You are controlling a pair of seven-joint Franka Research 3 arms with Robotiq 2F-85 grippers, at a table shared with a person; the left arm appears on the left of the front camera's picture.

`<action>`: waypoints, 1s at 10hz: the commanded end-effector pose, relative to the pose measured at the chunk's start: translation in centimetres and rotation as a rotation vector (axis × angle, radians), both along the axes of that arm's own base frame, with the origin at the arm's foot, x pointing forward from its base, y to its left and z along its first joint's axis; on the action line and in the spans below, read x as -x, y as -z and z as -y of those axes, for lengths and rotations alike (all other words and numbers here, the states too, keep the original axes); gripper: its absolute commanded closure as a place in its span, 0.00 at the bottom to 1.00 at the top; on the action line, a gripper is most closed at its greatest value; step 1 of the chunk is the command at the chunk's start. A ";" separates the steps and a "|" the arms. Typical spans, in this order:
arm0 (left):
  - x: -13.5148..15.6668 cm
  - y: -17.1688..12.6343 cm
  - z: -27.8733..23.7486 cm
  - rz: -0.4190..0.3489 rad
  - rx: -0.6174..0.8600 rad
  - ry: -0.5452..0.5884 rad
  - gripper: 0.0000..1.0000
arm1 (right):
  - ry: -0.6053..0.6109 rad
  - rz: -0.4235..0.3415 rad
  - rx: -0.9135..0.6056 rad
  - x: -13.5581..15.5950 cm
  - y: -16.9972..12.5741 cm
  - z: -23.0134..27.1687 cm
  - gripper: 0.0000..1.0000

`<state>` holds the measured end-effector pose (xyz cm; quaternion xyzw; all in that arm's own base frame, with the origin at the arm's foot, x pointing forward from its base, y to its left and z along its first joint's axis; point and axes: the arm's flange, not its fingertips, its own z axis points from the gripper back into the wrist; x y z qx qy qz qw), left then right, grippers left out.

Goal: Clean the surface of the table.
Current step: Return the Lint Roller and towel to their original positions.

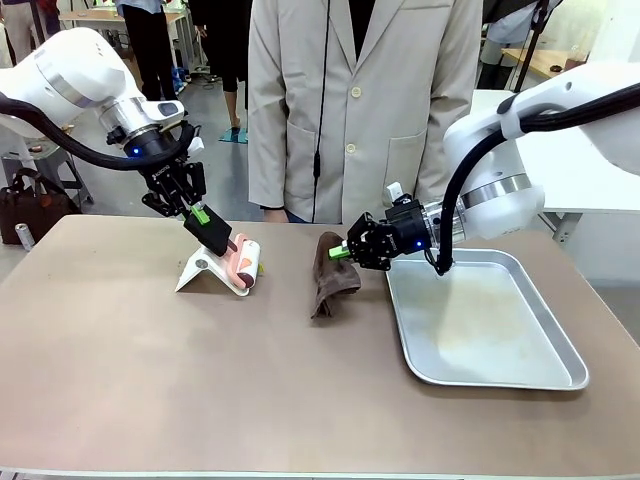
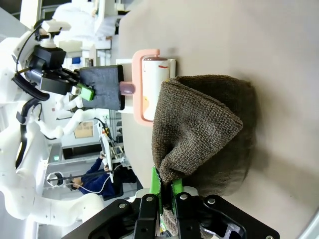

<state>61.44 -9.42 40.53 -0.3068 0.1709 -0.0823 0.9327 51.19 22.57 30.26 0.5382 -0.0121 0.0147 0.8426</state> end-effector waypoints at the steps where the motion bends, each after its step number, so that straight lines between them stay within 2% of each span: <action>1: 0.6 0.3 -0.2 -0.005 -0.009 -0.022 0.23 | 0.007 -0.011 -0.028 0.2 -0.2 0.2 0.56; 2: 0.6 0.2 -0.3 -0.005 -0.009 -0.025 0.19 | 0.004 -0.010 -0.021 0.3 -0.2 0.3 0.31; 3: 0.6 0.0 -0.4 -0.002 -0.008 -0.027 0.00 | 0.007 -0.011 -0.019 0.3 -0.2 0.3 0.00; 5: 0.6 -0.3 -0.8 0.006 0.000 -0.033 0.00 | 0.009 -0.016 -0.006 0.2 -0.1 0.5 0.00; 6: 0.6 -0.4 -0.9 0.009 0.004 -0.036 0.00 | 0.009 -0.017 0.008 0.2 -0.1 0.6 0.08; 7: 0.7 -0.6 -1.0 0.010 0.004 -0.035 0.00 | 0.002 -0.015 0.039 0.3 -0.2 0.7 0.00; 10: 1.3 -1.1 -2.2 0.019 -0.003 -0.035 0.00 | -0.043 0.021 0.233 0.3 -2.2 -0.3 0.00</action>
